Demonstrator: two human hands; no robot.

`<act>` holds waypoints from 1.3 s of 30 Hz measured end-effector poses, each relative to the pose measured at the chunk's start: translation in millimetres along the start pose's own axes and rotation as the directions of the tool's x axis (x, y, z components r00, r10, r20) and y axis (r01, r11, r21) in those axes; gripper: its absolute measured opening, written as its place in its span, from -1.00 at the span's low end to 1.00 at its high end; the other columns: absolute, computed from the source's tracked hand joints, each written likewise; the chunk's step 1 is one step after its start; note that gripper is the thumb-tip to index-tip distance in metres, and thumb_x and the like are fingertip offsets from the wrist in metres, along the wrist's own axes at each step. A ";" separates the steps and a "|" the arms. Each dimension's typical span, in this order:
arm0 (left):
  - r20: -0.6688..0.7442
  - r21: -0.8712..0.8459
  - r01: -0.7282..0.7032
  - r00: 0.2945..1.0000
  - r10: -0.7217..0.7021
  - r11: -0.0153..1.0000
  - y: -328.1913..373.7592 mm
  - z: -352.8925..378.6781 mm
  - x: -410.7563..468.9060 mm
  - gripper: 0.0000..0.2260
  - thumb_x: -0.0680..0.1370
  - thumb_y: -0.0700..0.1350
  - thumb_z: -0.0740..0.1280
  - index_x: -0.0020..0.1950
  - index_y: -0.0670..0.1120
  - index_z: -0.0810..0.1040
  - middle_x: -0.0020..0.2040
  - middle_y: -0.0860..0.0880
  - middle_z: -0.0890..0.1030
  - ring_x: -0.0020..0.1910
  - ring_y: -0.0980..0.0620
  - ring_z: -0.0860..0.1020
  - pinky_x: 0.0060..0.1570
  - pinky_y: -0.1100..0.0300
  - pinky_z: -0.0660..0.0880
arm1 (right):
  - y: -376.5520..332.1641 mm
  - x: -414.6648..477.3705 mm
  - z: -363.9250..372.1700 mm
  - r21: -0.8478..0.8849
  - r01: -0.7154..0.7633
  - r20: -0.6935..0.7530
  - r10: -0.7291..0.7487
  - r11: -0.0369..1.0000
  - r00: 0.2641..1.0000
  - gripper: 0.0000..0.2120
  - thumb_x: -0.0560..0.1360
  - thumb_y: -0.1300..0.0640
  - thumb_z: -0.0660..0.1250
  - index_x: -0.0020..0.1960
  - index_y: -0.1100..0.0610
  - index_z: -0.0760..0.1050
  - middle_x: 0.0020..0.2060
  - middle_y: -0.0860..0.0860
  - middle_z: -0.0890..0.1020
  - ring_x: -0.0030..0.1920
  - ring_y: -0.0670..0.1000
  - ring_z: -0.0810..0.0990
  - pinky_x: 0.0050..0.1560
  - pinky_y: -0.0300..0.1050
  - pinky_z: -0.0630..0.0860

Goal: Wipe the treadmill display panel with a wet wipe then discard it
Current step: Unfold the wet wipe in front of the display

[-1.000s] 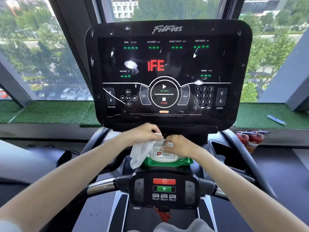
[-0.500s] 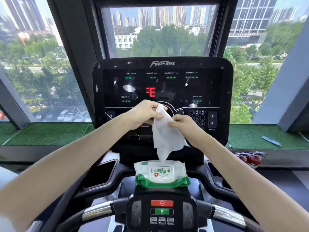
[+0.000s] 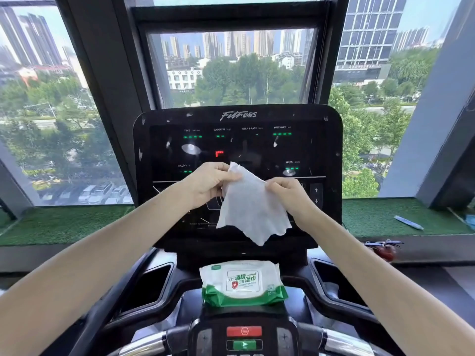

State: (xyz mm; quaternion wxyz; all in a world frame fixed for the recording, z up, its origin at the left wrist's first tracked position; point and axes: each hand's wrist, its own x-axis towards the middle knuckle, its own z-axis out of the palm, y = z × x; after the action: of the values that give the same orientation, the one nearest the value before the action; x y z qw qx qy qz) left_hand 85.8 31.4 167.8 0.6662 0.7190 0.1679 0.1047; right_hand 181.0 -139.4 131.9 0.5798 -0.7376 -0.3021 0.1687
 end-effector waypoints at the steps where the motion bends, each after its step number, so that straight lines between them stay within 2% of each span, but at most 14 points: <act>1: 0.008 -0.041 -0.003 1.000 0.003 0.999 1.2 0.9 -0.1 -0.89 0.47 -0.20 0.40 -0.08 -0.20 0.52 -0.16 -0.10 0.61 -0.24 0.02 0.59 -0.25 0.16 0.55 | -1.1 -0.3 -1.8 0.029 -0.009 -0.004 0.009 1.000 1.000 -0.78 0.44 0.17 0.17 -0.19 0.20 0.59 -0.26 0.08 0.60 -0.23 -0.03 0.54 -0.17 -0.07 0.48; 4: -0.068 -0.109 -0.040 0.997 0.033 0.993 5.1 6.5 1.7 -0.89 0.52 -0.13 0.35 -0.15 -0.14 0.50 -0.19 -0.06 0.60 -0.26 0.04 0.57 -0.29 0.19 0.53 | -1.1 1.5 -3.8 0.103 -0.030 -0.030 0.033 0.994 0.999 -0.78 0.46 0.19 0.17 -0.16 0.28 0.55 -0.27 0.09 0.58 -0.24 0.01 0.55 -0.17 -0.07 0.50; 7: -0.303 0.295 -0.150 0.922 0.242 0.944 7.4 16.6 2.4 -0.82 0.57 -0.05 0.24 -0.10 -0.15 0.45 -0.23 -0.01 0.52 -0.27 0.07 0.49 -0.28 0.20 0.43 | -0.2 3.5 -0.9 0.131 -0.053 -0.011 0.055 0.990 0.998 -0.76 0.47 0.14 0.21 -0.13 0.35 0.49 -0.27 0.12 0.51 -0.23 0.07 0.49 -0.20 -0.06 0.44; 9: -0.295 0.522 -0.191 0.874 0.386 0.831 8.9 24.5 -0.4 -0.78 0.60 -0.01 0.14 -0.03 -0.17 0.41 -0.27 0.01 0.47 -0.30 0.08 0.43 -0.32 0.17 0.35 | -2.6 4.0 0.9 0.127 -0.074 0.085 0.064 0.989 0.994 -0.69 0.46 0.02 0.31 -0.07 0.31 0.51 -0.22 0.17 0.60 -0.20 0.14 0.57 -0.14 0.01 0.52; 12: -0.277 0.597 -0.199 0.858 0.433 0.777 11.0 28.1 -2.3 -0.78 0.62 0.01 0.08 0.01 -0.14 0.35 -0.26 0.00 0.49 -0.26 0.03 0.47 -0.28 0.08 0.36 | -9.9 4.7 1.6 0.108 -0.100 0.212 0.075 0.989 0.974 -0.58 0.39 -0.01 0.43 0.02 0.33 0.52 -0.12 0.21 0.65 -0.13 0.17 0.63 0.00 0.09 0.55; 17: -0.278 0.804 -0.077 0.829 0.486 0.590 7.3 7.3 5.8 -0.75 0.61 0.07 0.10 -0.10 -0.10 0.31 -0.31 0.01 0.47 -0.33 0.03 0.45 -0.34 0.09 0.29 | -18.1 6.8 -7.7 0.097 -0.150 0.200 0.129 0.984 0.971 -0.79 0.53 0.05 0.30 -0.12 0.18 0.59 -0.23 0.09 0.64 -0.30 0.03 0.60 -0.25 -0.09 0.53; 19: -0.251 0.718 -0.073 0.900 0.355 0.692 6.1 0.2 9.4 -0.69 0.59 0.10 0.14 -0.14 -0.14 0.36 -0.30 -0.01 0.47 -0.35 0.04 0.43 -0.35 0.14 0.31 | -19.0 7.9 -10.8 0.180 -0.221 0.238 0.176 0.958 0.955 -0.73 0.57 0.01 0.22 -0.02 0.18 0.59 -0.16 0.09 0.67 -0.21 0.04 0.65 -0.18 -0.08 0.55; 21: -0.149 0.431 -0.012 0.985 0.084 0.902 9.5 -1.6 5.0 -0.56 0.54 0.20 0.20 -0.06 -0.20 0.52 -0.23 -0.05 0.58 -0.27 0.04 0.54 -0.29 0.22 0.43 | -20.6 8.5 -11.5 0.275 -0.284 0.255 0.215 0.919 0.943 -0.67 0.58 -0.03 0.18 0.05 0.19 0.58 -0.08 0.09 0.69 -0.09 0.06 0.67 -0.07 -0.07 0.56; 24: 0.164 0.186 0.141 0.971 -0.172 0.972 11.4 -10.2 -4.3 -0.55 0.44 0.18 0.29 0.02 -0.20 0.60 -0.18 -0.06 0.67 -0.24 0.05 0.62 -0.30 0.25 0.52 | -23.3 7.8 -12.1 0.406 -0.328 0.289 0.220 0.853 0.932 -0.64 0.59 -0.03 0.16 0.14 0.22 0.53 -0.01 0.10 0.67 -0.01 0.06 0.66 0.01 -0.05 0.54; 27: 0.253 0.089 0.086 0.962 -0.106 0.992 4.4 -22.8 -3.4 -0.80 0.40 -0.04 0.38 -0.10 -0.14 0.59 -0.19 -0.02 0.66 -0.23 0.08 0.61 -0.21 0.24 0.54 | -22.6 6.5 -15.1 0.532 -0.362 0.319 0.214 0.766 0.923 -0.62 0.60 -0.02 0.13 0.20 0.24 0.49 -0.01 0.12 0.66 -0.05 0.06 0.65 -0.06 -0.03 0.56; 30: 0.206 -0.029 0.041 0.978 -0.034 0.999 -3.6 -28.3 1.0 -0.94 0.49 -0.12 0.34 -0.14 -0.11 0.53 -0.09 -0.06 0.64 -0.11 0.01 0.61 -0.08 0.17 0.56 | -19.1 7.3 -14.8 0.620 -0.349 0.303 0.195 0.703 0.933 -0.59 0.61 -0.02 0.09 0.22 0.26 0.47 0.05 0.17 0.64 -0.04 0.09 0.66 -0.16 -0.06 0.61; 32: 0.122 -0.036 0.051 0.991 -0.046 0.998 -8.9 -26.1 2.6 -0.87 0.53 -0.10 0.33 -0.21 -0.07 0.49 -0.17 -0.08 0.59 -0.25 -0.01 0.54 -0.27 0.18 0.54 | -18.2 7.1 -11.0 0.649 -0.335 0.277 0.198 0.683 0.940 -0.60 0.61 -0.03 0.10 0.20 0.25 0.50 0.01 0.15 0.66 -0.05 0.08 0.67 -0.16 -0.06 0.63; 36: 0.014 0.071 -0.017 1.000 0.016 0.997 -10.1 -25.9 3.4 -0.84 0.52 -0.08 0.35 -0.22 -0.08 0.46 -0.42 -0.05 0.44 -0.55 0.10 0.25 -0.58 0.32 0.22 | -18.7 7.8 -9.6 0.662 -0.323 0.266 0.190 0.676 0.945 -0.61 0.61 -0.04 0.09 0.21 0.19 0.51 0.00 0.10 0.67 -0.05 0.05 0.67 -0.18 -0.10 0.63; 39: -0.071 -0.337 -0.113 0.993 0.094 0.935 5.7 -28.4 1.5 -0.82 0.51 -0.01 0.34 -0.20 -0.08 0.49 -0.59 0.07 0.31 -0.66 0.19 0.18 -0.64 0.36 0.20 | -21.4 8.9 -10.0 0.692 -0.329 0.279 0.182 0.642 0.943 -0.61 0.61 -0.04 0.08 0.19 0.20 0.52 0.05 0.10 0.66 0.00 0.06 0.66 -0.15 -0.08 0.63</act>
State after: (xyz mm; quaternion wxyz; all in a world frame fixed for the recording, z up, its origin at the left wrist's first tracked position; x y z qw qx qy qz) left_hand 77.2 57.9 175.8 0.7694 0.5976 0.1270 0.1865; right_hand 188.4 -138.1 156.1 0.7649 -0.4610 -0.1539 0.4227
